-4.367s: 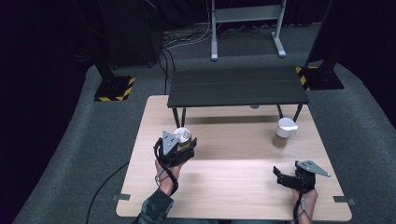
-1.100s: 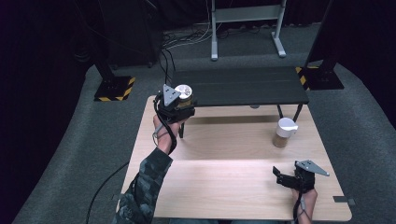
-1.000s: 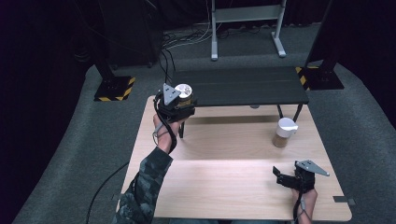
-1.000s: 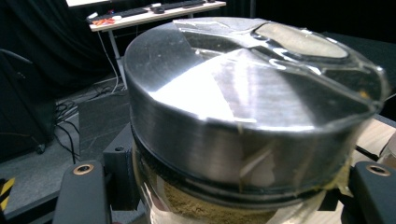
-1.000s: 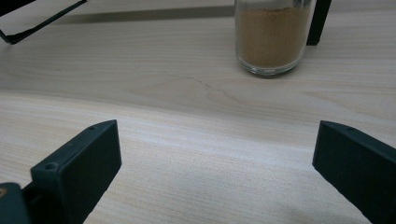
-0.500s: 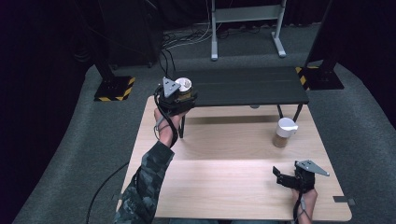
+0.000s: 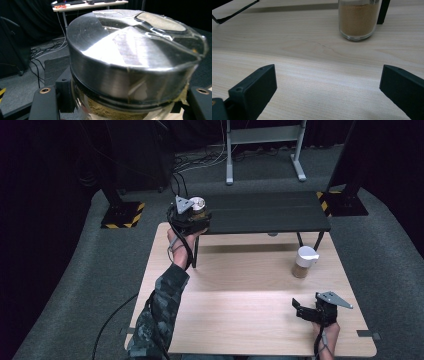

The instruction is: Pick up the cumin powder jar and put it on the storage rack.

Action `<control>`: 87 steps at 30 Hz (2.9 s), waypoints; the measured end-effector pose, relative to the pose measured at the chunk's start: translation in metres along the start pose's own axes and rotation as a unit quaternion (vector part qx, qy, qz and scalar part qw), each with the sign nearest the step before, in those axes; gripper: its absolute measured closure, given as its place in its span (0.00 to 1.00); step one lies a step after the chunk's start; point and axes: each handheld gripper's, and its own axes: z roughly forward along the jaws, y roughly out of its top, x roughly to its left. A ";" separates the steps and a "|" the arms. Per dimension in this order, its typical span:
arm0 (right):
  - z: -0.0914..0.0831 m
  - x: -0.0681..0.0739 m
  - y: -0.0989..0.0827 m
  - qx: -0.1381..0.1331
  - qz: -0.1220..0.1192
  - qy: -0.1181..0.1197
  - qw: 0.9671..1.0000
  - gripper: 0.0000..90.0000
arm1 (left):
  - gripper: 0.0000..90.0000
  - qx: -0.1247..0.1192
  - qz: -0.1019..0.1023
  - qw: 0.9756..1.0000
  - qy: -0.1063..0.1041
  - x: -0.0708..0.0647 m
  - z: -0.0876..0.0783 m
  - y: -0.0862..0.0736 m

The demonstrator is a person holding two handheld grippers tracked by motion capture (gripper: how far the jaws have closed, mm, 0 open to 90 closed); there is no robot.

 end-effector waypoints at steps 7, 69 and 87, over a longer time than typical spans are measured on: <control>0.000 0.000 0.000 -0.001 0.000 0.001 1.000 0.00 | 0.33 0.009 0.000 1.000 0.004 -0.001 0.007 0.003; -0.001 -0.001 -0.002 -0.004 -0.001 0.004 1.000 0.00 | 0.02 0.037 -0.004 0.999 -0.003 0.015 0.014 0.006; -0.001 0.002 -0.001 -0.002 -0.004 -0.001 1.000 0.00 | 0.00 0.076 0.085 0.993 -0.041 0.005 -0.045 -0.044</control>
